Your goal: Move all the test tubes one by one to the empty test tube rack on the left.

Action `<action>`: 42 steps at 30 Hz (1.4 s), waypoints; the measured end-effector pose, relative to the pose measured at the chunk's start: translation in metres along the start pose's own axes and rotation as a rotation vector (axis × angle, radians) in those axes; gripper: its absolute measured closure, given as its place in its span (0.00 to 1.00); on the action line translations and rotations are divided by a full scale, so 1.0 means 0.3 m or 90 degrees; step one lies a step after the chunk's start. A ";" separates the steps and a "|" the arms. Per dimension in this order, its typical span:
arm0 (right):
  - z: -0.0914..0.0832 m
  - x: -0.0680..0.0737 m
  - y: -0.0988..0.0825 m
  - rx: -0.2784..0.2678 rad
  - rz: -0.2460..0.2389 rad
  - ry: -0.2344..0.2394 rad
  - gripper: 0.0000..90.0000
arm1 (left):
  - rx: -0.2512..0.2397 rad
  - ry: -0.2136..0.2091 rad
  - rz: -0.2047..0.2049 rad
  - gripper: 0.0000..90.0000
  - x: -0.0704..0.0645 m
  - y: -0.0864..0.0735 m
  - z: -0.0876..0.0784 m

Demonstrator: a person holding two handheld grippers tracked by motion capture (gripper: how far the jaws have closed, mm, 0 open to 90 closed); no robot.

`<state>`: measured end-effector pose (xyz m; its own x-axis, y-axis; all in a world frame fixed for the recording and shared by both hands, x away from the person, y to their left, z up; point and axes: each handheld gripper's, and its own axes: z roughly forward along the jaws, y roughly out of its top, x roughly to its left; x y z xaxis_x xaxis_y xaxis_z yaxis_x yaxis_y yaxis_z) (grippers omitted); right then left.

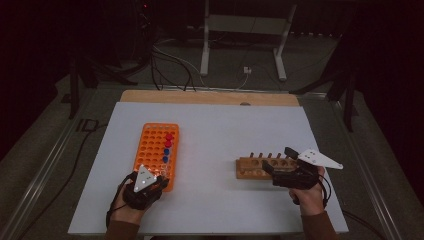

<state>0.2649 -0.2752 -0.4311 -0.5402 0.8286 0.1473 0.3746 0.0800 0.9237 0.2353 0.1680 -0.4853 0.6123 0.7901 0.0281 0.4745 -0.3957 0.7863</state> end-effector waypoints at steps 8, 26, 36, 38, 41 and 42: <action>-0.009 -0.009 -0.006 -0.005 -0.003 -0.001 0.00 | -0.022 -0.015 -0.020 0.65 0.015 -0.005 -0.028; -0.012 -0.052 -0.028 -0.006 0.002 -0.011 0.00 | -0.220 0.039 -0.103 0.21 0.110 0.050 -0.167; -0.003 -0.068 -0.049 -0.001 -0.006 -0.023 0.00 | -0.245 0.077 -0.145 0.04 0.157 0.056 -0.158; -0.002 -0.070 -0.051 -0.001 -0.003 -0.025 0.00 | -0.244 0.084 -0.151 0.02 0.164 0.052 -0.151; -0.004 -0.074 -0.054 -0.001 -0.003 -0.027 0.00 | -0.243 0.094 -0.158 0.01 0.168 0.045 -0.141; -0.004 -0.075 -0.055 -0.002 -0.003 -0.027 0.00 | -0.242 0.099 -0.157 0.01 0.169 0.043 -0.140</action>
<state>0.2700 -0.2960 -0.4492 -0.5096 0.8507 0.1287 0.3698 0.0815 0.9255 0.2459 0.2226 -0.4478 0.3946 0.9111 -0.1188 0.3116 -0.0110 0.9501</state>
